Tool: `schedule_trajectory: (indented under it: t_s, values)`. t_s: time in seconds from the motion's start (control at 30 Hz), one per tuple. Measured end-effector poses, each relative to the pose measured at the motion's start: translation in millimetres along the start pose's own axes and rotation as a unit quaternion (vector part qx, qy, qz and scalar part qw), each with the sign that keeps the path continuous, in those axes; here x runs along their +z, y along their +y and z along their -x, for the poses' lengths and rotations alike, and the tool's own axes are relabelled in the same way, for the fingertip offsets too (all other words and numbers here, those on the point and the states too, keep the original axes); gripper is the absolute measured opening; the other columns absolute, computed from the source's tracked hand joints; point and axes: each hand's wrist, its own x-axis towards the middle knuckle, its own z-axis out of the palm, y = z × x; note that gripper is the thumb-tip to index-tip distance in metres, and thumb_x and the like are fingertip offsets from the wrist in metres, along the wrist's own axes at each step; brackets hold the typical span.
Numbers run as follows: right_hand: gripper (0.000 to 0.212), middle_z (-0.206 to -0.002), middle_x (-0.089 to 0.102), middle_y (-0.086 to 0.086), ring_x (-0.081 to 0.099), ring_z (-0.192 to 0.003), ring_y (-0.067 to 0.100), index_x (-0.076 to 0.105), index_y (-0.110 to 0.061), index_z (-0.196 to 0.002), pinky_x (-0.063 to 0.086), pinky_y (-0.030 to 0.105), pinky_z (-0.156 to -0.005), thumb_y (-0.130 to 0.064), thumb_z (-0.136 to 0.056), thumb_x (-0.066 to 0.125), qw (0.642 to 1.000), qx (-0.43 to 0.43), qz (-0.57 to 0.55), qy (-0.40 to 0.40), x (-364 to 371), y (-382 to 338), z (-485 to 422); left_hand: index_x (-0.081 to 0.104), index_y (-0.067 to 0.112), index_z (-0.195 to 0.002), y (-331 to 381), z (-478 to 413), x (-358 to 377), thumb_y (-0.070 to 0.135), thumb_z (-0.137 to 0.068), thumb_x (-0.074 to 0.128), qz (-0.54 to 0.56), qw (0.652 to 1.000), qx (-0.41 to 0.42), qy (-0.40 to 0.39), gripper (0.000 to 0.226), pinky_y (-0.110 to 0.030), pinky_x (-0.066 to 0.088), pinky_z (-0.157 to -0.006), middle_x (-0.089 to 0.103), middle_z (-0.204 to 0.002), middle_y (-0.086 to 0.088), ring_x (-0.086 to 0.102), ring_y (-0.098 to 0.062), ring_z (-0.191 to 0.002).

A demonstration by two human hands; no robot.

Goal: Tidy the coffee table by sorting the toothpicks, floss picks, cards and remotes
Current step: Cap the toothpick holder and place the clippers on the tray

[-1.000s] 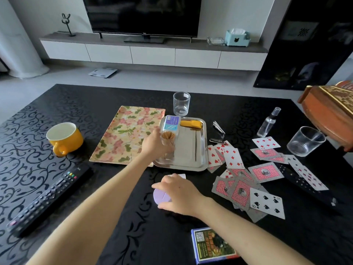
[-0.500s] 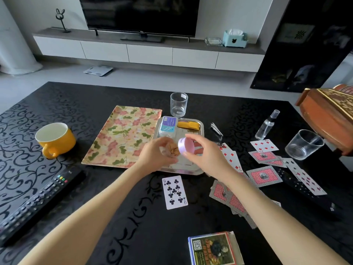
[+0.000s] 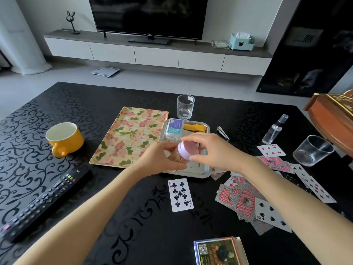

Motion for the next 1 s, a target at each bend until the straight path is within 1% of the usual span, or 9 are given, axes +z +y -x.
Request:
schedule_trajectory:
  t_s: [0.13, 0.27, 0.33, 0.43, 0.53, 0.67, 0.8, 0.9, 1.0]
  values:
    - [0.055, -0.136, 0.05, -0.011, 0.045, -0.112, -0.003, 0.049, -0.025, -0.135, 0.043, 0.02, -0.097, -0.019, -0.084, 0.068, 0.999, 0.004, 0.008, -0.035, -2.3, -2.1, -4.5, 0.071, 0.03, -0.098, 4.3, 2.9, -5.4, 0.034, -0.064, 0.083, 0.014, 1.0, -0.004, -0.025, 0.036, -0.027, 0.051, -0.075, 0.068, -0.086, 0.01, 0.057, 0.003, -0.067]
    - [0.048, -0.12, 0.058, -0.012, 0.051, -0.094, -0.001, 0.054, -0.025, -0.127, 0.048, 0.024, -0.087, -0.037, -0.083, 0.067, 0.999, 0.016, 0.029, -0.018, -2.7, -3.6, -7.0, 0.07, 0.028, -0.093, 7.5, 4.8, -4.2, 0.033, -0.066, 0.082, 0.016, 1.0, 0.021, 0.004, 0.03, -0.018, 0.041, -0.064, 0.061, -0.075, 0.015, 0.051, 0.005, -0.06]
    - [0.04, -0.096, 0.058, -0.015, 0.052, -0.079, 0.001, 0.057, -0.023, -0.114, 0.049, 0.026, -0.074, -0.048, -0.083, 0.063, 0.998, 0.047, 0.03, -0.007, -3.7, -7.7, -9.2, 0.068, 0.029, -0.089, 8.9, 4.4, -2.1, 0.035, -0.064, 0.081, 0.003, 0.998, 0.041, 0.043, 0.028, -0.017, 0.039, -0.062, 0.061, -0.076, 0.015, 0.051, 0.002, -0.064]
    - [0.039, -0.067, 0.049, -0.013, 0.044, -0.058, 0.003, 0.051, -0.017, -0.093, 0.032, 0.023, -0.052, -0.055, -0.085, 0.055, 0.993, 0.096, 0.069, 0.026, 0.2, -16.2, -15.6, 0.067, 0.029, -0.09, 10.0, 4.1, 1.8, 0.034, -0.064, 0.08, -0.016, 0.994, 0.056, 0.089, 0.029, -0.022, 0.043, -0.063, 0.062, -0.079, 0.014, 0.052, -0.003, -0.069]
    - [0.034, -0.058, 0.046, -0.015, 0.042, -0.053, 0.001, 0.044, -0.021, -0.071, 0.027, 0.022, -0.047, -0.049, -0.089, 0.052, 0.983, 0.159, 0.081, 0.032, 5.8, -23.8, -22.7, 0.067, 0.022, -0.091, 8.6, 3.2, 7.7, 0.034, -0.065, 0.08, -0.057, 0.991, 0.053, 0.109, 0.031, -0.025, 0.045, -0.065, 0.063, -0.083, 0.01, 0.056, -0.01, -0.073]
    - [0.048, -0.036, 0.045, -0.006, 0.047, -0.045, 0.014, 0.047, -0.018, -0.042, 0.032, 0.023, -0.045, -0.044, -0.083, 0.053, 0.96, 0.271, 0.039, 0.057, 18.5, -15.6, -50.6, 0.059, 0.019, -0.08, 4.9, -2.6, 22.0, 0.033, -0.065, 0.08, -0.09, 0.977, 0.034, 0.191, 0.029, -0.012, 0.033, -0.054, 0.054, -0.074, 0.01, 0.049, -0.011, -0.067]
    - [0.031, -0.063, 0.064, -0.001, 0.064, -0.064, 0.021, 0.063, -0.017, -0.062, 0.042, 0.027, -0.051, -0.044, -0.073, 0.053, 0.95, 0.294, 0.034, 0.1, 30.4, -10.2, -75.5, 0.064, 0.016, -0.098, -1.7, -16.7, 26.9, 0.038, -0.068, 0.078, -0.092, 0.966, -0.01, 0.241, 0.04, -0.021, 0.033, -0.063, 0.055, -0.086, 0.009, 0.051, -0.012, -0.08]
    - [0.023, -0.075, 0.065, 0.0, 0.063, -0.075, 0.02, 0.062, -0.017, -0.078, 0.048, 0.03, -0.063, -0.04, -0.078, 0.057, 0.958, 0.26, 0.08, 0.094, 25.6, -3.7, -84.9, 0.056, 0.022, -0.117, -10.4, -21.9, 20.4, 0.045, -0.075, 0.071, -0.096, 0.984, -0.03, 0.15, 0.05, -0.024, 0.036, -0.078, 0.05, -0.101, 0.012, 0.046, -0.009, -0.095]
    - [0.027, -0.093, 0.064, 0.001, 0.058, -0.083, 0.02, 0.059, -0.016, -0.101, 0.043, 0.028, -0.064, -0.037, -0.083, 0.059, 0.965, 0.22, 0.128, 0.064, 22.1, 3.6, -93.5, 0.064, 0.015, -0.11, -27.3, -18.3, 11.1, 0.026, -0.088, 0.059, -0.131, 0.983, -0.07, 0.112, 0.026, -0.027, 0.046, -0.075, 0.063, -0.103, 0.003, 0.059, -0.015, -0.094]
